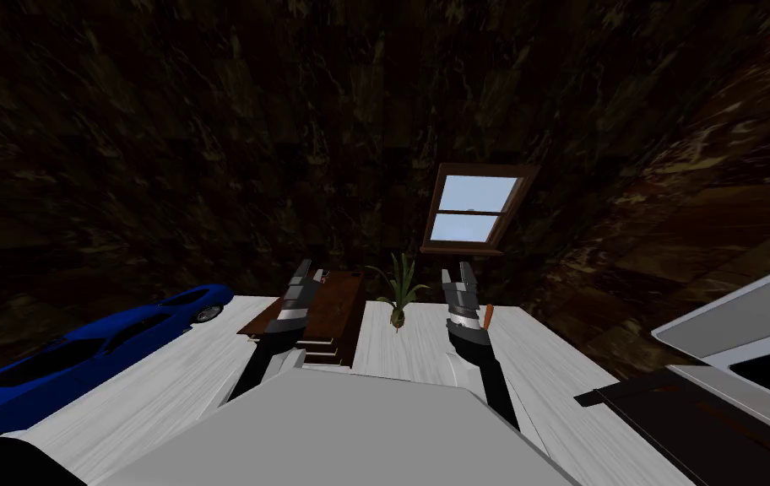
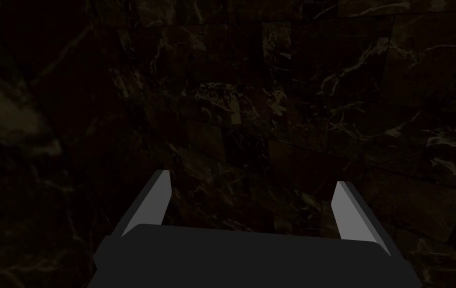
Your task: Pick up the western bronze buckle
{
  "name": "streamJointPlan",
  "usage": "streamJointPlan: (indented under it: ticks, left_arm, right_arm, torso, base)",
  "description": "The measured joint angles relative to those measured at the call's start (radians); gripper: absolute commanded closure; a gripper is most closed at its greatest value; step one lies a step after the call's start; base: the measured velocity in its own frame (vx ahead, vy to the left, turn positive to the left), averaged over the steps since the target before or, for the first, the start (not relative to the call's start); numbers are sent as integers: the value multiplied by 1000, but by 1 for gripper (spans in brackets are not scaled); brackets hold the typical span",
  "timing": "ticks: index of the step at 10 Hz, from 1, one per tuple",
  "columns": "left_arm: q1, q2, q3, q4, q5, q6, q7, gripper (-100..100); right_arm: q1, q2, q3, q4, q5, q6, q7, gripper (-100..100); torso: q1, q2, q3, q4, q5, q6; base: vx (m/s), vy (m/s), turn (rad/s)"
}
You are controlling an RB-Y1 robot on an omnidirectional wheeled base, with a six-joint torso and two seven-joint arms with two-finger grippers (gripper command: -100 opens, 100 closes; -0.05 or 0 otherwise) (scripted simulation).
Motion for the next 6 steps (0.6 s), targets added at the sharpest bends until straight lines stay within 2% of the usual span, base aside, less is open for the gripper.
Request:
streamJointPlan:
  ticks: [3,5,6]
  left_arm:
    - [8,69,7,34,-14,16,-4,-100]
    - [24,103,8,73,-35,33,-12,-100]
    - [32,124,19,113,-42,31,-13,-100]
  right_arm:
    - [0,0,0,0,0,0,0,0]
    - [0,0,0,0,0,0,0,0]
    - [0,0,0,0,0,0,0,0]
  torso:
    - [0,0,0,0,0,0]
    - [-1,0,0,0,0,0]
    - [0,0,0,0,0,0]
  base:
    - [-2,-12,-129]
    - [3,-14,-180]
    - [8,-15,-204]
